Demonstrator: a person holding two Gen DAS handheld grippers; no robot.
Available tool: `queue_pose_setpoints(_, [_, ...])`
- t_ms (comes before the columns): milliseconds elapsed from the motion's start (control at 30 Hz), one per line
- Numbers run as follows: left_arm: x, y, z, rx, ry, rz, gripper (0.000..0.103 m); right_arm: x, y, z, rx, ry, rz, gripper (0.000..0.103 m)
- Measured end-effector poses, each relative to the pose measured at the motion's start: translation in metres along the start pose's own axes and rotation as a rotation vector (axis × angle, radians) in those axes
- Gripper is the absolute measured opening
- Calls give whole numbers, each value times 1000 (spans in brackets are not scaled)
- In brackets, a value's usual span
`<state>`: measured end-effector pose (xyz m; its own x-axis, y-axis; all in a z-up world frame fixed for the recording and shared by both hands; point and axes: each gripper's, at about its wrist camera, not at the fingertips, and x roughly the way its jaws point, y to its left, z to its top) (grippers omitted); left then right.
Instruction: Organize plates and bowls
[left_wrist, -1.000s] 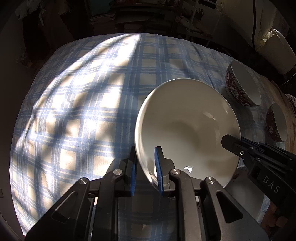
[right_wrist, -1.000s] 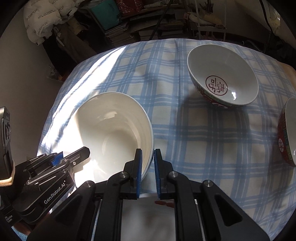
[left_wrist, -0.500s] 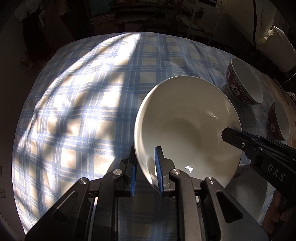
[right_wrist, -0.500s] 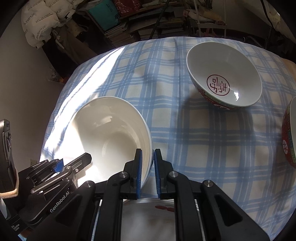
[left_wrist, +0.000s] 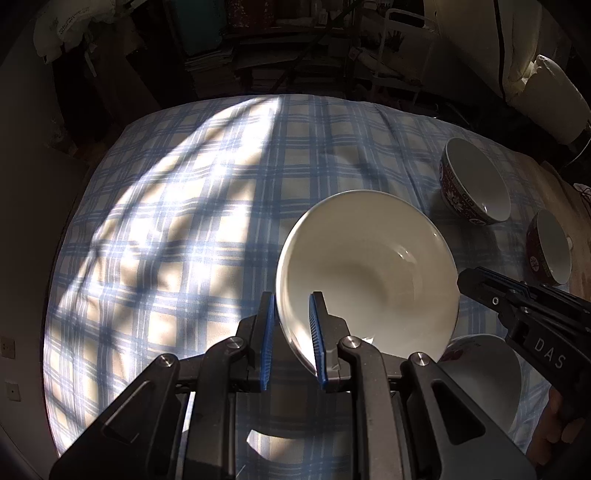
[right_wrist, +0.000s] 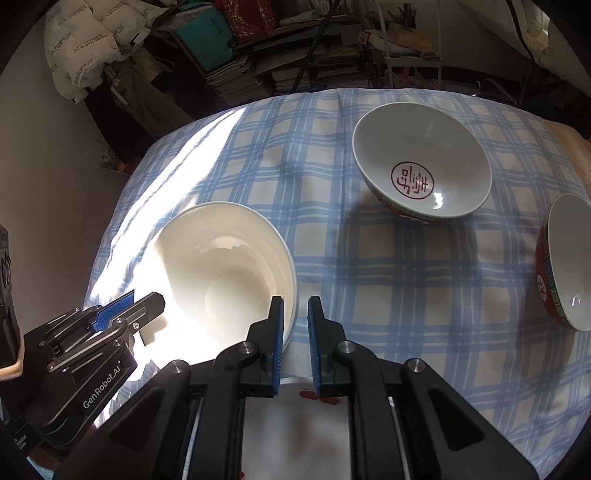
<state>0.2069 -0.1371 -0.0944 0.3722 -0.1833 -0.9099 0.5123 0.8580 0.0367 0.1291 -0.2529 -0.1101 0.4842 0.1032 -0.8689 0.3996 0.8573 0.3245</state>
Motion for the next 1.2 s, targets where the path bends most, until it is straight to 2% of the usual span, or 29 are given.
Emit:
queue_pose_setpoints(133, [-19,-2,7,8,-28,36,20,-20,-9,3,21,-30,1,14])
queue_pose_setpoints(200, [-29,-5,12,10,-32,31,22,-29,-14,4,28,-37,-16,15])
queue_pose_setpoints(300, [-44,-14,16,36,-51,27,23,-41,-22,8,35,-41,-14,23])
queue_pose_setpoints(400, [-56,-23,25,32,-67,11,29,-60,-28,14,30,-73,-15,33])
queue_pose_setpoints(433, [-59,-26,28,28,-71,4,34,-66,-30,16,27,-84,-26,42])
queue_pose_setpoints(467, [-62,-28,31,23,-79,-2,43,-72,-31,18,22,-93,-37,50])
queue_pose_setpoints(600, [-73,-42,38,44,-106,-17,49,-101,-38,27,-7,-124,-63,65])
queue_pose_setpoints(733, [-83,-61,46,86,-149,-12,68,-131,-49,32,-41,-209,-108,93])
queue_pose_setpoints(767, [-86,-65,47,98,-169,-11,68,-137,-52,34,-44,-228,-117,98])
queue_pose_setpoints(833, [-90,-75,50,115,-194,-7,72,-143,-60,38,-40,-248,-140,99])
queue_pose_setpoints(933, [-91,-90,57,136,-206,3,84,-148,-74,41,-12,-270,-144,100])
queue_pose_setpoints(1033, [-87,-103,62,160,-206,29,85,-151,-89,42,22,-297,-128,101])
queue_pose_setpoints(1200, [-63,-109,74,124,-148,34,85,-146,-110,43,72,-305,-118,101])
